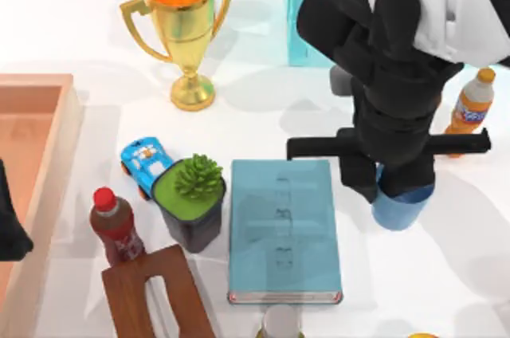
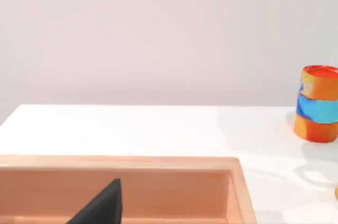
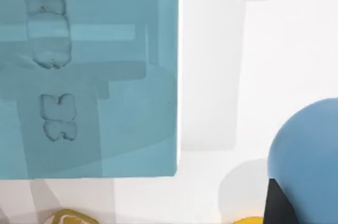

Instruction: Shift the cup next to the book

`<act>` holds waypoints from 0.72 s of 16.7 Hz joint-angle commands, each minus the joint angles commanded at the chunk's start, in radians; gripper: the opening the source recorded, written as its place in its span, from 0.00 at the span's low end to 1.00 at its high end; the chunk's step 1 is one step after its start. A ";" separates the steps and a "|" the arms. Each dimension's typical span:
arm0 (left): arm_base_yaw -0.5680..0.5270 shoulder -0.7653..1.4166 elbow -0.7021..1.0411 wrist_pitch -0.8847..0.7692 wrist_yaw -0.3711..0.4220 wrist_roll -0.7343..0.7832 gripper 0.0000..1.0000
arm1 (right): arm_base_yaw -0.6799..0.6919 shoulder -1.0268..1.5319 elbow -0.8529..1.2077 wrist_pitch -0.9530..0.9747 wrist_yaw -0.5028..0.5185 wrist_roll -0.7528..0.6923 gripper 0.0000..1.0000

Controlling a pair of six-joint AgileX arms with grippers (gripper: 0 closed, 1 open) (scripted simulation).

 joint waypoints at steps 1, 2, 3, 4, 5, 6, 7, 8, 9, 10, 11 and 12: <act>0.000 0.000 0.000 0.000 0.000 0.000 1.00 | 0.007 -0.002 0.001 0.000 0.002 0.012 0.00; 0.000 0.000 0.000 0.000 0.000 0.000 1.00 | 0.008 -0.002 0.001 0.000 0.002 0.013 0.00; 0.000 0.000 0.000 0.000 0.000 0.000 1.00 | 0.008 -0.002 0.001 0.000 0.002 0.013 0.00; 0.000 0.000 0.000 0.000 0.000 0.000 1.00 | 0.008 -0.002 0.001 0.000 0.002 0.013 0.00; 0.000 0.000 0.000 0.000 0.000 0.000 1.00 | 0.008 -0.002 0.001 0.000 0.002 0.013 0.00; 0.000 0.000 0.000 0.000 0.000 0.000 1.00 | 0.004 0.003 -0.002 0.000 0.000 0.013 0.00; 0.000 0.000 0.000 0.000 0.000 0.000 1.00 | 0.003 0.003 -0.005 0.003 0.000 0.012 0.00; 0.000 0.000 0.000 0.000 0.000 0.000 1.00 | 0.003 0.003 -0.018 0.017 0.000 0.011 0.00; 0.000 0.000 0.000 0.000 0.000 0.000 1.00 | 0.002 0.003 -0.042 0.041 0.001 0.007 0.00; 0.000 0.000 0.000 0.000 0.000 0.000 1.00 | 0.001 0.003 -0.071 0.074 0.002 0.004 0.00; 0.000 0.000 0.000 0.000 0.000 0.000 1.00 | -0.001 0.004 -0.105 0.112 0.002 0.000 0.00; 0.000 0.000 0.000 0.000 0.000 0.000 1.00 | -0.003 0.006 -0.142 0.154 0.002 -0.002 0.00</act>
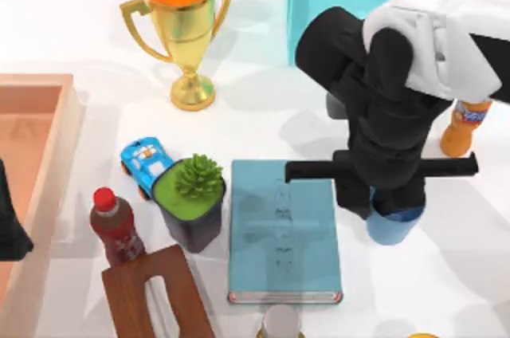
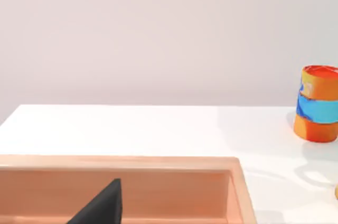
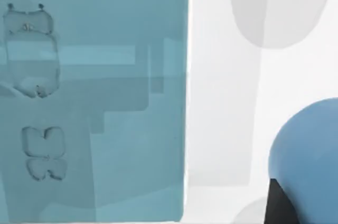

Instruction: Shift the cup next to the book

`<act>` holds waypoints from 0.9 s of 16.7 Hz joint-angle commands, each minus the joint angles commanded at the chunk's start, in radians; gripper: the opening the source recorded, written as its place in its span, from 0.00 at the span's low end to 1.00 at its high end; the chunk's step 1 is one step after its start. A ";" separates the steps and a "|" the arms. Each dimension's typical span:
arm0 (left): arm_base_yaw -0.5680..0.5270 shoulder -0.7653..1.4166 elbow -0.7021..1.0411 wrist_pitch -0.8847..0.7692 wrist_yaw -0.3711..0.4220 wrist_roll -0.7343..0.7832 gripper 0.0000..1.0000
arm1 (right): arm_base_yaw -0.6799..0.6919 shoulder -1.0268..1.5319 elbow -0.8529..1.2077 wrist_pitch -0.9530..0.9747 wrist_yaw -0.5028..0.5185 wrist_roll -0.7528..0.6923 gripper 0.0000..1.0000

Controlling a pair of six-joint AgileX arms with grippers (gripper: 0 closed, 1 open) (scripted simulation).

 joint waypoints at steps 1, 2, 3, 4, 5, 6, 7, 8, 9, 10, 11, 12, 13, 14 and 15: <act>0.000 0.000 0.000 0.000 0.000 0.000 1.00 | -0.003 0.002 -0.037 0.040 0.000 -0.002 0.00; 0.000 0.000 0.000 0.000 0.000 0.000 1.00 | -0.005 0.004 -0.067 0.070 0.000 -0.003 0.00; 0.000 0.000 0.000 0.000 0.000 0.000 1.00 | -0.008 0.006 -0.086 0.090 0.000 -0.004 0.00; 0.000 0.000 0.000 0.000 0.000 0.000 1.00 | -0.009 0.006 -0.095 0.099 0.000 -0.005 0.00; 0.000 0.000 0.000 0.000 0.000 0.000 1.00 | -0.009 0.006 -0.096 0.100 0.000 -0.005 0.00; 0.000 0.000 0.000 0.000 0.000 0.000 1.00 | -0.009 0.006 -0.096 0.100 0.000 -0.005 0.00; 0.000 0.000 0.000 0.000 0.000 0.000 1.00 | -0.009 0.006 -0.096 0.100 0.000 -0.005 0.00; 0.000 0.000 0.000 0.000 0.000 0.000 1.00 | -0.009 0.006 -0.096 0.100 0.000 -0.005 0.08; 0.000 0.000 0.000 0.000 0.000 0.000 1.00 | -0.009 0.006 -0.096 0.100 0.000 -0.005 0.15; 0.000 0.000 0.000 0.000 0.000 0.000 1.00 | -0.009 0.006 -0.096 0.100 0.000 -0.005 0.23; 0.000 0.000 0.000 0.000 0.000 0.000 1.00 | -0.009 0.006 -0.096 0.100 0.000 -0.005 0.30; 0.000 0.000 0.000 0.000 0.000 0.000 1.00 | -0.009 0.006 -0.096 0.100 0.000 -0.005 0.38; 0.000 0.000 0.000 0.000 0.000 0.000 1.00 | -0.009 0.006 -0.096 0.100 0.000 -0.005 0.45; 0.000 0.000 0.000 0.000 0.000 0.000 1.00 | -0.009 0.006 -0.096 0.100 0.000 -0.005 0.53; 0.000 0.000 0.000 0.000 0.000 0.000 1.00 | -0.009 0.006 -0.096 0.100 0.000 -0.005 0.60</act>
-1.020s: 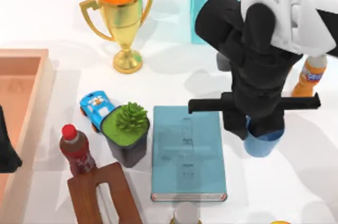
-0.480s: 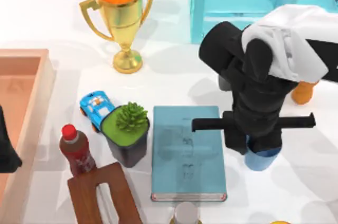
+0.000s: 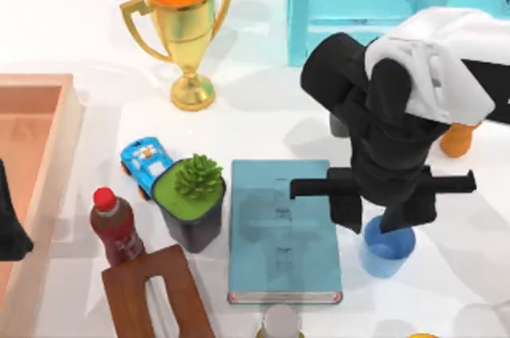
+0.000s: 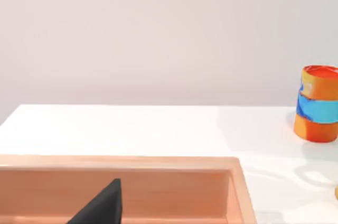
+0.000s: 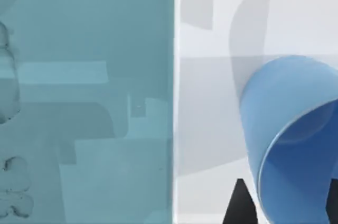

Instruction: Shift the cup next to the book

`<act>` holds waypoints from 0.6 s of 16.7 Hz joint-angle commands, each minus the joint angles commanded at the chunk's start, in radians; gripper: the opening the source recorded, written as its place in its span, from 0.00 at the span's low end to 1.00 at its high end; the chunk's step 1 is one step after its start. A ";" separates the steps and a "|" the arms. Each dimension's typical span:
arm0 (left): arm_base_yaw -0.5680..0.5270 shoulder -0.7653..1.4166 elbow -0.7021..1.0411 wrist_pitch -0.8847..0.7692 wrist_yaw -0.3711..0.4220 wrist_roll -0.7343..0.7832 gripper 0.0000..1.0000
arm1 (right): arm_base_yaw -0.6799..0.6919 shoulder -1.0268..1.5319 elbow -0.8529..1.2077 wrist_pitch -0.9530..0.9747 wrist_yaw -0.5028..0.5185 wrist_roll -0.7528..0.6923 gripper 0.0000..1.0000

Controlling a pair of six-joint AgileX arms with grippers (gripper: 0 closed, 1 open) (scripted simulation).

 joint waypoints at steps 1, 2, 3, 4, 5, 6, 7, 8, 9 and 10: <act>0.000 0.000 0.000 0.000 0.000 0.000 1.00 | 0.000 0.000 0.000 0.000 0.000 0.000 0.68; 0.000 0.000 0.000 0.000 0.000 0.000 1.00 | 0.000 0.000 0.000 0.000 0.000 0.000 0.75; 0.000 0.000 0.000 0.000 0.000 0.000 1.00 | 0.000 0.000 0.000 0.000 0.000 0.000 0.83; 0.000 0.000 0.000 0.000 0.000 0.000 1.00 | 0.000 0.000 0.000 0.000 0.000 0.000 0.90; 0.000 0.000 0.000 0.000 0.000 0.000 1.00 | 0.000 0.000 0.000 0.000 0.000 0.000 0.98; 0.000 0.000 0.000 0.000 0.000 0.000 1.00 | 0.000 0.000 0.000 0.000 0.000 0.000 1.00; 0.000 0.000 0.000 0.000 0.000 0.000 1.00 | 0.000 0.000 0.000 0.000 0.000 0.000 1.00; 0.000 0.000 0.000 0.000 0.000 0.000 1.00 | 0.000 0.000 0.000 0.000 0.000 0.000 1.00; 0.000 0.000 0.000 0.000 0.000 0.000 1.00 | 0.000 0.000 0.000 0.000 0.000 0.000 1.00; 0.000 0.000 0.000 0.000 0.000 0.000 1.00 | 0.000 0.000 0.000 0.000 0.000 0.000 1.00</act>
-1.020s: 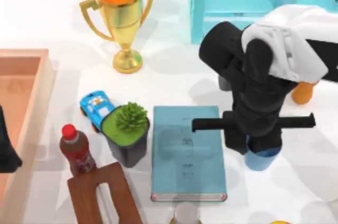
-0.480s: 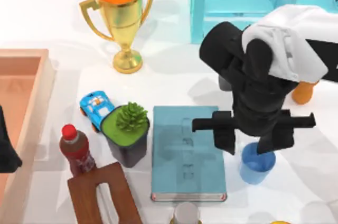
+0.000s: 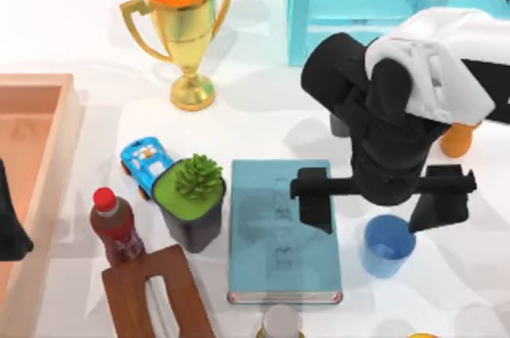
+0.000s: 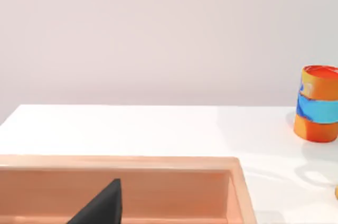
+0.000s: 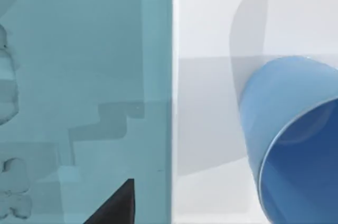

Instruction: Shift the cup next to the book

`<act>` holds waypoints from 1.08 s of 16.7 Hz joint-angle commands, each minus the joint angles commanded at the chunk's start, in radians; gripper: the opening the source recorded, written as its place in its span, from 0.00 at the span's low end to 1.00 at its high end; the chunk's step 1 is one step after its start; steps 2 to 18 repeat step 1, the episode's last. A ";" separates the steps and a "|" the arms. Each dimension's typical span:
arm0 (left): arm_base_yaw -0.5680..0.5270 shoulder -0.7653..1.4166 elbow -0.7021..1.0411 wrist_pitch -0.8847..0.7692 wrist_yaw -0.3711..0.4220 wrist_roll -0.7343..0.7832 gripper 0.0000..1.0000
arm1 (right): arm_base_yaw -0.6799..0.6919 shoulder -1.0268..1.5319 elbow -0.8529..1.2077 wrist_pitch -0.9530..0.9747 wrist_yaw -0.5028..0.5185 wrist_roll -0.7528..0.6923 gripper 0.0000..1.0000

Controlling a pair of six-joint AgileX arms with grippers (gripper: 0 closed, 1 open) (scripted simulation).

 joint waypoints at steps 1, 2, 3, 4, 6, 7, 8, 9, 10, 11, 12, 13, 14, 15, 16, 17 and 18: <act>0.000 0.000 0.000 0.000 0.000 0.000 1.00 | 0.000 0.000 0.000 0.000 0.000 0.000 1.00; 0.000 0.000 0.000 0.000 0.000 0.000 1.00 | 0.000 0.000 0.000 0.000 0.000 0.000 1.00; 0.000 0.000 0.000 0.000 0.000 0.000 1.00 | 0.000 0.000 0.000 0.000 0.000 0.000 1.00; 0.000 0.000 0.000 0.000 0.000 0.000 1.00 | 0.000 0.000 0.000 0.000 0.000 0.000 1.00; 0.000 0.000 0.000 0.000 0.000 0.000 1.00 | 0.000 0.000 0.000 0.000 0.000 0.000 1.00; 0.000 0.000 0.000 0.000 0.000 0.000 1.00 | 0.000 0.000 0.000 0.000 0.000 0.000 1.00; 0.000 0.000 0.000 0.000 0.000 0.000 1.00 | 0.000 0.000 0.000 0.000 0.000 0.000 1.00; 0.000 0.000 0.000 0.000 0.000 0.000 1.00 | 0.000 0.000 0.000 0.000 0.000 0.000 1.00; 0.000 0.000 0.000 0.000 0.000 0.000 1.00 | 0.000 0.000 0.000 0.000 0.000 0.000 1.00; 0.000 0.000 0.000 0.000 0.000 0.000 1.00 | 0.000 0.000 0.000 0.000 0.000 0.000 1.00; 0.000 0.000 0.000 0.000 0.000 0.000 1.00 | 0.000 0.000 0.000 0.000 0.000 0.000 1.00; 0.000 0.000 0.000 0.000 0.000 0.000 1.00 | 0.000 0.000 0.000 0.000 0.000 0.000 1.00; 0.000 0.000 0.000 0.000 0.000 0.000 1.00 | 0.000 0.000 0.000 0.000 0.000 0.000 1.00; 0.000 0.000 0.000 0.000 0.000 0.000 1.00 | 0.000 0.000 0.000 0.000 0.000 0.000 1.00; 0.000 0.000 0.000 0.000 0.000 0.000 1.00 | 0.000 0.000 0.000 0.000 0.000 0.000 1.00; 0.000 0.000 0.000 0.000 0.000 0.000 1.00 | 0.000 0.000 0.000 0.000 0.000 0.000 1.00; 0.000 0.000 0.000 0.000 0.000 0.000 1.00 | 0.000 0.000 0.000 0.000 0.000 0.000 1.00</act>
